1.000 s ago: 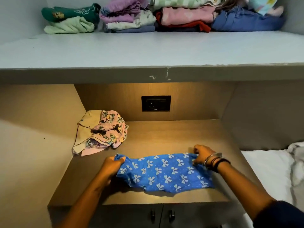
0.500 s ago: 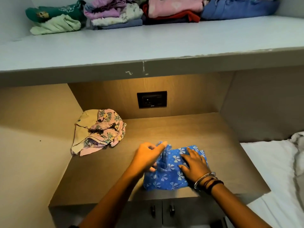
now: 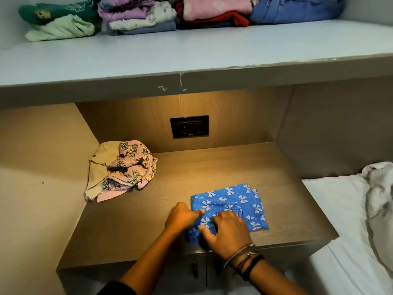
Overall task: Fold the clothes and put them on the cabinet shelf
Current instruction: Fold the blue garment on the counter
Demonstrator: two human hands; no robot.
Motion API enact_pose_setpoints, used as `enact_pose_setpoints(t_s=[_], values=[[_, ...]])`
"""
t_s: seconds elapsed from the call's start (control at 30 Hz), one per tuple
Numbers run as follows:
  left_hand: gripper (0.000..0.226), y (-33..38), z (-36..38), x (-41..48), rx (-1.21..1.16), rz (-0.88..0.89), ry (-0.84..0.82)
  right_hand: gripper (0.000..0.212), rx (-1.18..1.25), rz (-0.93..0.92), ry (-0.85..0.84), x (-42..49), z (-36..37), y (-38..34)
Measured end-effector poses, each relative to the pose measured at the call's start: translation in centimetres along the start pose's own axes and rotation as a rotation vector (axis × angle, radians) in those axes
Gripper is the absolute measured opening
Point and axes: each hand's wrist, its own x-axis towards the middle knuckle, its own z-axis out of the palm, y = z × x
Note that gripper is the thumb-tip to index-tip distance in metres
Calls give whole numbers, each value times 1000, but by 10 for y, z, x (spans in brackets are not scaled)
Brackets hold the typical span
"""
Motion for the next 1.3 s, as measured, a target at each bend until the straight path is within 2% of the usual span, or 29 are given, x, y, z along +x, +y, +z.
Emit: enact_pose_setpoints(t_s=[0.1, 0.17, 0.23, 0.3, 0.4, 0.47, 0.53, 0.63, 0.67, 0.73, 0.83, 1.0, 1.07, 1.17, 1.23, 1.3], values=[[22, -1, 5, 4, -270, -8, -44, 88, -115, 52, -129, -1, 16, -26], [15, -1, 4, 4, -441, -7, -63, 97, -135, 92, -160, 4, 24, -32], [15, 2, 0, 4, -483, 6, -55, 84, -118, 93, -136, 9, 28, -32], [17, 4, -6, 4, -491, 19, -51, 55, -56, 31, -99, 12, 28, -29], [17, 13, -11, 0, -509, 67, -14, 24, 372, 31, -38, 14, 16, -23], [17, 26, -11, -6, -522, 141, 27, 10, 756, 145, 18, 17, 10, -15], [27, 45, -8, -13, -543, 250, 76, 3, 1108, 289, 101, 21, 1, -9], [49, 73, 0, -21, -563, 353, 85, 22, 1731, 599, 67, 36, -6, 9], [52, 79, 3, -20, -536, 367, 83, 25, 1830, 680, 28, 39, -8, 16], [46, 83, 10, -16, -480, 382, 62, 28, 1803, 778, -23, 42, -14, 28], [29, 76, 18, -10, -444, 435, -5, 21, 1613, 847, 14, 42, -15, 42], [4, 57, 34, -6, -499, 433, 132, 24, 1563, 837, 220, 27, 5, 54], [22, 51, 44, -8, -413, 343, 176, 27, 1514, 785, 306, 19, 12, 56], [51, 51, 56, -14, -376, 170, 42, 28, 1449, 757, 408, 13, 21, 56], [54, 55, 63, -18, -409, 106, -48, 30, 1400, 771, 428, 10, 22, 58], [54, 58, 70, -23, -332, 104, -39, 36, 1294, 757, 462, 6, 18, 58]])
